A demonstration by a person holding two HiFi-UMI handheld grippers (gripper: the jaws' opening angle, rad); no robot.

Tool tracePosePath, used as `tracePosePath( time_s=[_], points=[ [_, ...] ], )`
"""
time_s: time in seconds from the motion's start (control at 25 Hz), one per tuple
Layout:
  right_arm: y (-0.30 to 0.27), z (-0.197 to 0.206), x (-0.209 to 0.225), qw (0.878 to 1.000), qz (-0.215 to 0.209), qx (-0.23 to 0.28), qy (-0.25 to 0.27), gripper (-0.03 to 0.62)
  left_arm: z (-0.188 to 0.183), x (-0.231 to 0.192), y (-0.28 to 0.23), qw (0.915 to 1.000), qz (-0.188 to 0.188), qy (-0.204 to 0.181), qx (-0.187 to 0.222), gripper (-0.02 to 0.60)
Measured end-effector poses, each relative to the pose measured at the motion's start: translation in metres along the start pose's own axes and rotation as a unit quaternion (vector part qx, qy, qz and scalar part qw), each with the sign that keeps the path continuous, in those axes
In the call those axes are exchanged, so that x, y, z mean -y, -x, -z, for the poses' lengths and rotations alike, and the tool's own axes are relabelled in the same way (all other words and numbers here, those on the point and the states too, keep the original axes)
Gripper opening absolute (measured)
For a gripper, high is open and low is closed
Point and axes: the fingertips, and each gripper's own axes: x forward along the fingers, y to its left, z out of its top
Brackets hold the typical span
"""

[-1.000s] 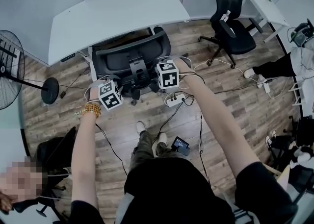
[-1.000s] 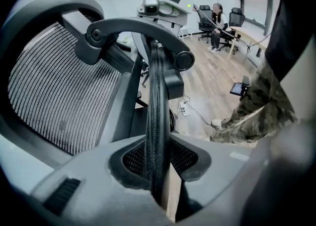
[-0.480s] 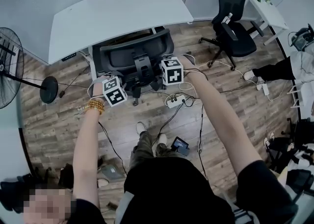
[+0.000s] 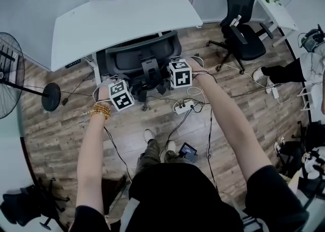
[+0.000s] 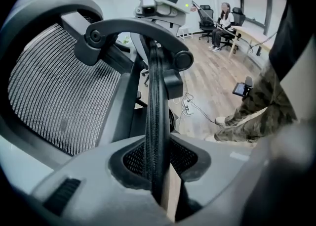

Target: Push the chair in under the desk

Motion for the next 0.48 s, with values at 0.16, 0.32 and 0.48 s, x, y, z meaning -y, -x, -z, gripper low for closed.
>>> tracePosePath(
  time_s=[0.16, 0.32, 0.48],
  points=[
    [-0.006, -0.007, 0.012, 1.000, 0.002, -0.001, -0.005, 0.109, 0.010, -0.011, -0.002, 1.0000, 0.005, -0.004, 0.000, 0.104],
    [-0.010, -0.012, 0.024, 1.000, 0.004, -0.003, -0.010, 0.109, 0.018, -0.024, -0.003, 0.9999, 0.004, -0.010, 0.001, 0.104],
    [-0.014, -0.015, 0.034, 1.000, 0.006, -0.005, -0.014, 0.109, 0.024, -0.035, -0.004, 0.9999, 0.004, -0.014, 0.001, 0.104]
  ],
)
